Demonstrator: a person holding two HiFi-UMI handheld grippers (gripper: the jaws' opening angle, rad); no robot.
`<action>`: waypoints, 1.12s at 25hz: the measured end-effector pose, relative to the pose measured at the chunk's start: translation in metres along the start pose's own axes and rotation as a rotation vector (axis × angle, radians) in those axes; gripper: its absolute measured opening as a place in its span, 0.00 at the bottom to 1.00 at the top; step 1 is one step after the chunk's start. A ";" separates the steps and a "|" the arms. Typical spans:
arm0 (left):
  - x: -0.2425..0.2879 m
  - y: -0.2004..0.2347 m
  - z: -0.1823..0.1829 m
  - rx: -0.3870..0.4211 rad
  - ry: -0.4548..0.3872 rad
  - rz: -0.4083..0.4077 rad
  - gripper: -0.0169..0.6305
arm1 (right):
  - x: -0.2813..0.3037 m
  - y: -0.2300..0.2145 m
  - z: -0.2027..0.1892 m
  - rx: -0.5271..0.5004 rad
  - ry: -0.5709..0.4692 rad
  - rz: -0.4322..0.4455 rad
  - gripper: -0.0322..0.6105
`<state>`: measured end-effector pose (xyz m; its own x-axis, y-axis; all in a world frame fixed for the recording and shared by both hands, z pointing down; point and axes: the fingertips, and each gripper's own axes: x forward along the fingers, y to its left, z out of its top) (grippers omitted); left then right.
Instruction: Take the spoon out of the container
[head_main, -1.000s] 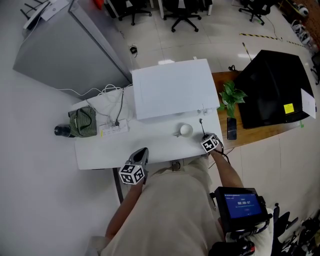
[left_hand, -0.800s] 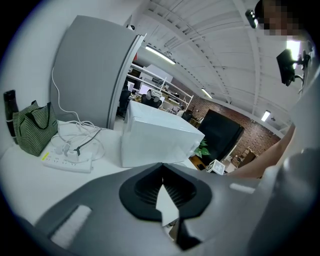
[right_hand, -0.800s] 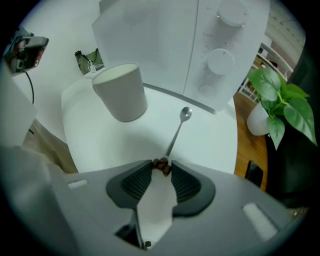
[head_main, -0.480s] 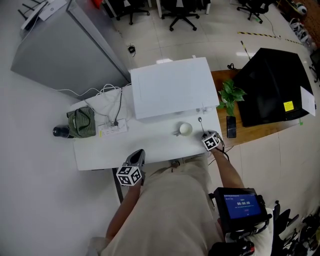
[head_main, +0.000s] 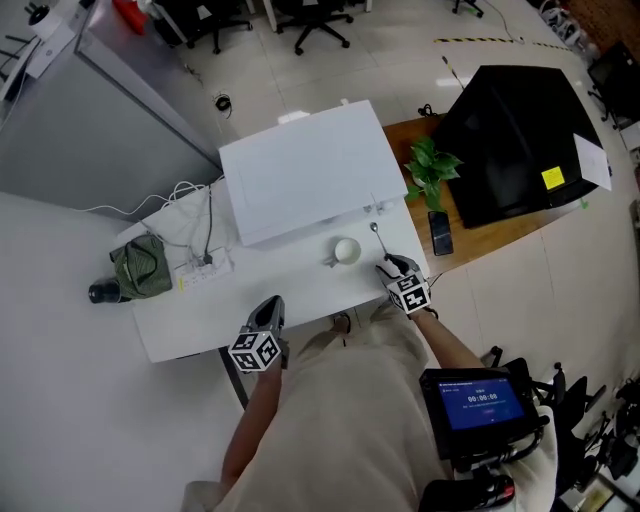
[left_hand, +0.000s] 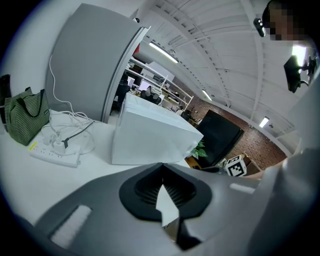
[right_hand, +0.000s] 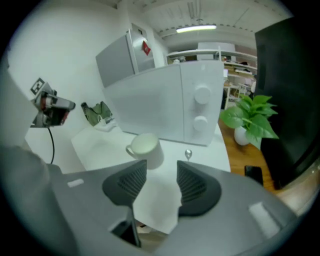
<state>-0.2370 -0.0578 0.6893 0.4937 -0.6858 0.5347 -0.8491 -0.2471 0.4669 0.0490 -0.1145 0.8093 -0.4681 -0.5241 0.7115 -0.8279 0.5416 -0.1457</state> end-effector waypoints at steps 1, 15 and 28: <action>0.003 -0.001 0.000 0.007 -0.003 -0.005 0.03 | -0.004 0.009 0.012 -0.005 -0.031 0.019 0.34; 0.003 -0.060 -0.010 0.019 -0.114 0.066 0.03 | -0.088 0.022 0.068 0.112 -0.294 0.350 0.22; -0.014 -0.177 -0.061 0.008 -0.236 0.144 0.03 | -0.189 -0.024 0.060 0.068 -0.340 0.352 0.14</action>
<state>-0.0824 0.0375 0.6420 0.3112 -0.8544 0.4161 -0.9092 -0.1402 0.3920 0.1386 -0.0677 0.6371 -0.7882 -0.5078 0.3478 -0.6141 0.6863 -0.3898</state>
